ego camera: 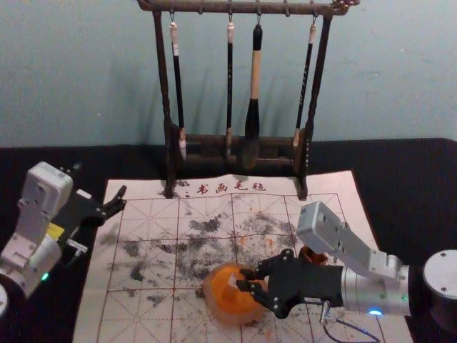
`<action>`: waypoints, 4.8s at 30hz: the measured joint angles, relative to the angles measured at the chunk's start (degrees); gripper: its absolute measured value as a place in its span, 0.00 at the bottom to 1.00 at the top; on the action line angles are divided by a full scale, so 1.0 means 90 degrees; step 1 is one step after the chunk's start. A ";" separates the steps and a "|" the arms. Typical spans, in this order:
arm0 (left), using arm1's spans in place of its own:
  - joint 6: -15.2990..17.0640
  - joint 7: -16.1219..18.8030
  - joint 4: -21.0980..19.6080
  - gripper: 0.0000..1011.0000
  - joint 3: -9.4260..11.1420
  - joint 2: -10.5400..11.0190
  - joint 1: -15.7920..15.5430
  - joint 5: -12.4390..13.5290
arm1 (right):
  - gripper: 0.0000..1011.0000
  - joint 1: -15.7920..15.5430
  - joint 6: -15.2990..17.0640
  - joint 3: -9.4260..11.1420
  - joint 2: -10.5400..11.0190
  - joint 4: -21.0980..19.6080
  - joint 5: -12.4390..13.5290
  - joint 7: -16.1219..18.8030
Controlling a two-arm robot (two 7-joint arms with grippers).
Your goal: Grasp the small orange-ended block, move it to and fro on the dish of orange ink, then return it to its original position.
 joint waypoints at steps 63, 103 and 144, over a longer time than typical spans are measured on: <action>0.0000 0.0000 0.0000 0.99 0.0000 0.0000 0.0000 0.0000 | 0.08 0.0176 0.0507 -0.0064 0.0247 -0.0231 -0.0013 -0.0005; 0.0000 0.0000 0.0000 0.99 0.0000 0.0000 0.0000 0.0000 | 0.08 0.0039 0.0599 -0.0038 0.0619 -0.0694 0.0174 0.0280; 0.0000 0.0000 0.0000 0.99 0.0000 0.0000 0.0000 0.0000 | 0.08 0.0222 0.0934 -0.0021 0.0648 -0.0674 0.0085 0.0062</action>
